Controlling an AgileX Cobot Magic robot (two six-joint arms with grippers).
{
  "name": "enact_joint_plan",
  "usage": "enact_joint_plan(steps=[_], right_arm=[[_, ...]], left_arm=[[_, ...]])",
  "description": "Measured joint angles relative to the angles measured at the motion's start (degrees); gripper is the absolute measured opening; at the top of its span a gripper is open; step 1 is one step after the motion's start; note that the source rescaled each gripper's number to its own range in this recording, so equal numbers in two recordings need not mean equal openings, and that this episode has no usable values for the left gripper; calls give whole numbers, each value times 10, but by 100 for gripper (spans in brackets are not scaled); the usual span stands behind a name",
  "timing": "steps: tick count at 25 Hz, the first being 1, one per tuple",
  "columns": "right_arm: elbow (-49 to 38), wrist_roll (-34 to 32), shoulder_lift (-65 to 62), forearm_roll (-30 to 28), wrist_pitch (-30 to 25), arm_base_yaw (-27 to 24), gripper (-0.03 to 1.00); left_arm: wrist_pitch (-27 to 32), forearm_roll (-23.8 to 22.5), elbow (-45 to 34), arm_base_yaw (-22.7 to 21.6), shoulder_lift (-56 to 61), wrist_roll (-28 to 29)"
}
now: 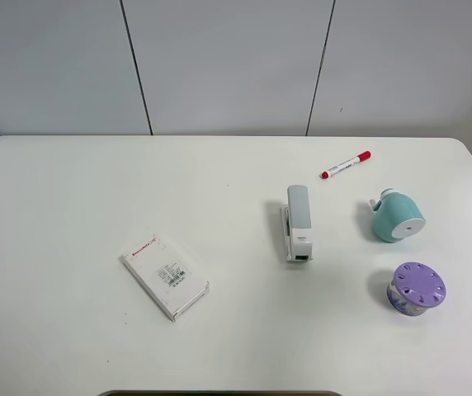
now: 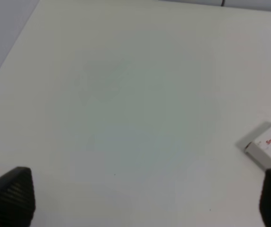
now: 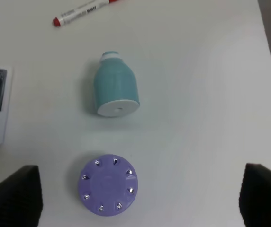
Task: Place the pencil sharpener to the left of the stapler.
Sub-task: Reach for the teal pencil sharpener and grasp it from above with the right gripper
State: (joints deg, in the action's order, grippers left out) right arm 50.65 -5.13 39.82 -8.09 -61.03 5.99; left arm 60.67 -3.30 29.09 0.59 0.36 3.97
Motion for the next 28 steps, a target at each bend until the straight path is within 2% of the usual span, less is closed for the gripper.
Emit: enact_joint_plan(steps=[9,17,26,28], right_arm=[[88,8,218,0,0,-1,55],[195,8,415,11,-38,-1,55],[286,12,550,34,-60,-8,55],[291,13,573,36,-67,-18,58]], left_arm=[[0,0,0,0,0,0],[0,0,0,0,0,0],[0,0,0,0,0,0],[0,0,0,0,0,0]])
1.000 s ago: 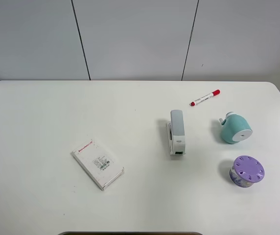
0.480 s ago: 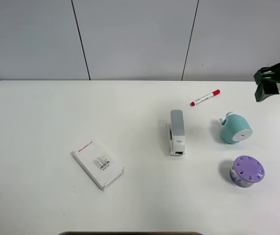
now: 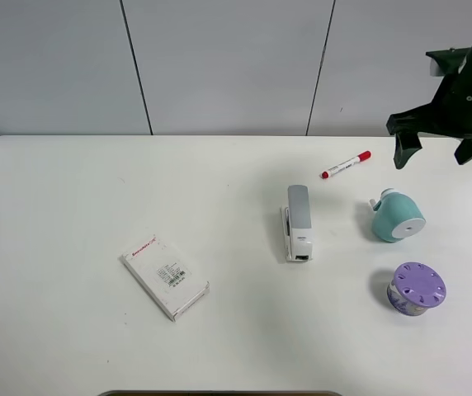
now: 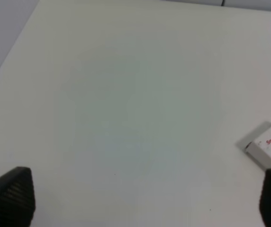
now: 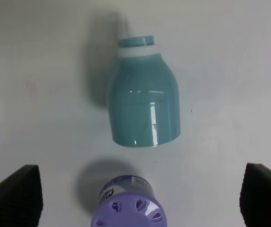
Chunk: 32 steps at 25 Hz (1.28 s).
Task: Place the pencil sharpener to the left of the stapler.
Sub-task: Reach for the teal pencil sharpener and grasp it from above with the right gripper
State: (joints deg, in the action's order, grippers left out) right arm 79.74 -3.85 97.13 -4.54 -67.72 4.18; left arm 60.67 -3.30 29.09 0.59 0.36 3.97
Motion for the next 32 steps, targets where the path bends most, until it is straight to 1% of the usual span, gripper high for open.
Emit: enact_joint_plan(steps=[2,6,12,13,14,15,16,17,19,24,29,32], right_arm=[[0,1,21,2,-5,-15,62],[0,14,58,3,-9,-36,64],[0,28,90,17,-3,-41,64],[0,30,96,19,-3,-41,66],[0,30,101,21,-2,-41,69],[0,31,107,25,-1,-41,76],[0,31,113,28,0,-41,84],[0,31,120,31,0,-41,90],[1,38,132,34,1,-41,96],[1,46,139,34,17,-41,98],[1,50,139,37,40,-41,98],[1,50,144,38,41,-41,99]], left_arm=[[0,0,0,0,0,0],[0,0,0,0,0,0],[0,0,0,0,0,0],[0,0,0,0,0,0],[0,0,0,0,0,0],[0,0,0,0,0,0],[0,0,0,0,0,0],[0,0,0,0,0,0],[0,0,0,0,0,0],[0,0,0,0,0,0],[0,0,0,0,0,0],[0,0,0,0,0,0]])
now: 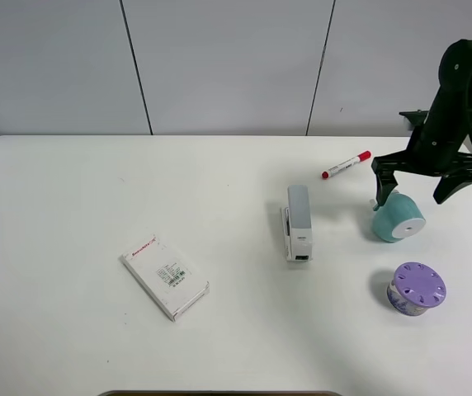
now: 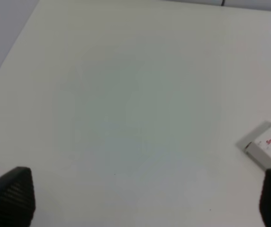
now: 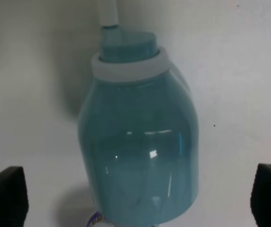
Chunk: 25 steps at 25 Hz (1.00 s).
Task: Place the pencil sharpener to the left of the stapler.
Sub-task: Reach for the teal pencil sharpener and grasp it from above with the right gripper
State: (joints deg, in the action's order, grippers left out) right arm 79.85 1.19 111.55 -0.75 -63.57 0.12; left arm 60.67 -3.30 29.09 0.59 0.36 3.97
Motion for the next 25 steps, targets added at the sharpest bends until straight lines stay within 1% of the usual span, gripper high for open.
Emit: enact_joint_plan(steps=[6,12,23,25], right_arm=[[0,1,23,0,4,0,100],[0,6,33,0,29,0,100],[0,24,82,7,37,0,100],[0,24,87,7,45,0,98]], left_arm=[[0,0,0,0,0,0],[0,0,0,0,0,0],[0,0,0,0,0,0],[0,0,0,0,0,0]])
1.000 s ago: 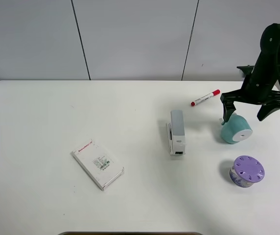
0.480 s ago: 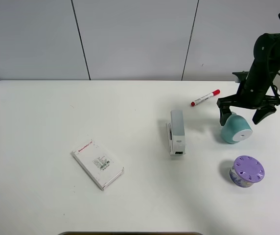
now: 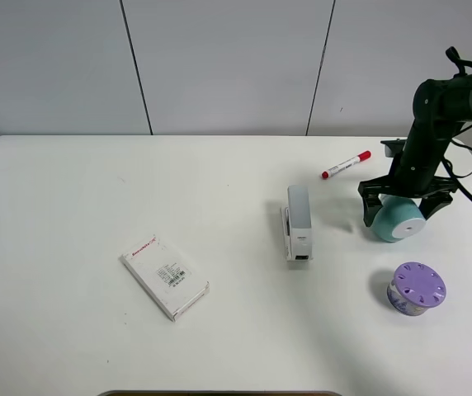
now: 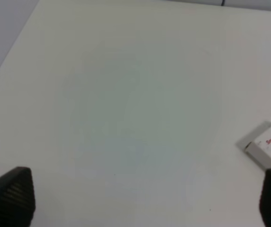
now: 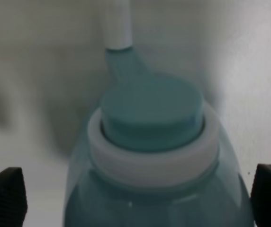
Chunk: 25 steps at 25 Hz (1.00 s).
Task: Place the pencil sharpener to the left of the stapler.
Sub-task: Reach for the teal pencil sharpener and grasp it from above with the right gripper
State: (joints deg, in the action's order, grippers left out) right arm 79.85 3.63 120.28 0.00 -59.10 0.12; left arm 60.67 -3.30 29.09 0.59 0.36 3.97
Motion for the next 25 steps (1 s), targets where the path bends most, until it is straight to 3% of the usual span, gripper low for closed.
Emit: enact_joint_plan(steps=[8,10,13,18,25], right_arm=[[0,1,11,0,3,-1,86],[0,1,15,0,3,-1,79],[0,1,16,0,3,-1,56],[0,1,16,0,3,-1,2],[0,1,16,0,3,-1,0]], left_arm=[[0,0,0,0,0,0],[0,0,0,0,0,0],[0,0,0,0,0,0],[0,0,0,0,0,0],[0,0,0,0,0,0]])
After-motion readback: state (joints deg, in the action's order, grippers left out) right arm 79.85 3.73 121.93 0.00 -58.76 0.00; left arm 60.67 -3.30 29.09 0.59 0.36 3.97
